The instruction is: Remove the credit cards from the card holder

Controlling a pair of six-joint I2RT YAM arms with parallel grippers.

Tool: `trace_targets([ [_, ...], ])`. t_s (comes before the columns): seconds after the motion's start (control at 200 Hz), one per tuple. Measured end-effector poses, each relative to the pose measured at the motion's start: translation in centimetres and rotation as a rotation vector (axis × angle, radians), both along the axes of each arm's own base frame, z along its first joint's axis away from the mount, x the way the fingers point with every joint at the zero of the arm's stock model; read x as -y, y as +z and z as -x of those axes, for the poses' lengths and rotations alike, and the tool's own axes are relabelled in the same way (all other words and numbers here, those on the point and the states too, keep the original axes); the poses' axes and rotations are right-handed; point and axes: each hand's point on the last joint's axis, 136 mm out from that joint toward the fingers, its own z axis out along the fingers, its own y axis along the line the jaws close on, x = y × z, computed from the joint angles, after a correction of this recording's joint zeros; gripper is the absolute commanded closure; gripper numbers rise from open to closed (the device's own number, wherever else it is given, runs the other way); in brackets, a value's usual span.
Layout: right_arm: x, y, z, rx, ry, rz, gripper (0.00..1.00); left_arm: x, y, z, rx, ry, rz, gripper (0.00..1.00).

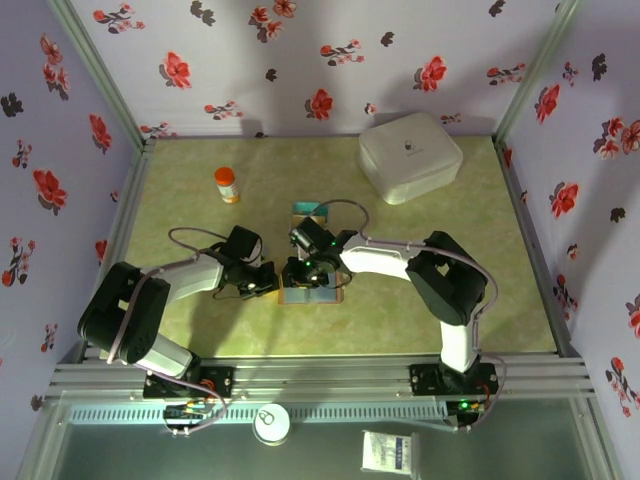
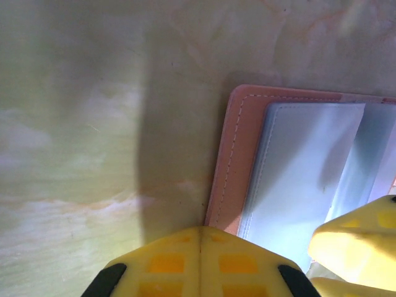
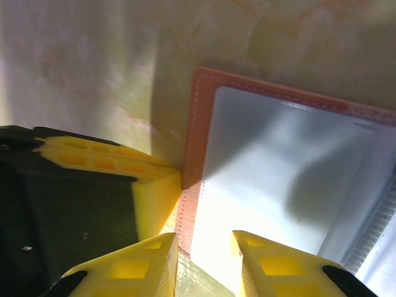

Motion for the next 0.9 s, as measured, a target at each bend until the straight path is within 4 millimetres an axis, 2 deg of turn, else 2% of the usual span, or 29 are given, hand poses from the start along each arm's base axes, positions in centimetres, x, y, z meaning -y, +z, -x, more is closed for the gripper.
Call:
trace_targets([
  [0.5, 2.7, -1.5, 0.2, -0.007, -0.03, 0.15, 0.71, 0.0, 0.0, 0.0, -0.002, 0.0, -0.001, 1.0],
  [0.9, 3.9, -1.4, 0.2, 0.013, -0.029, 0.204, 0.71, 0.0, -0.1, 0.0, -0.003, 0.0, -0.001, 1.0],
])
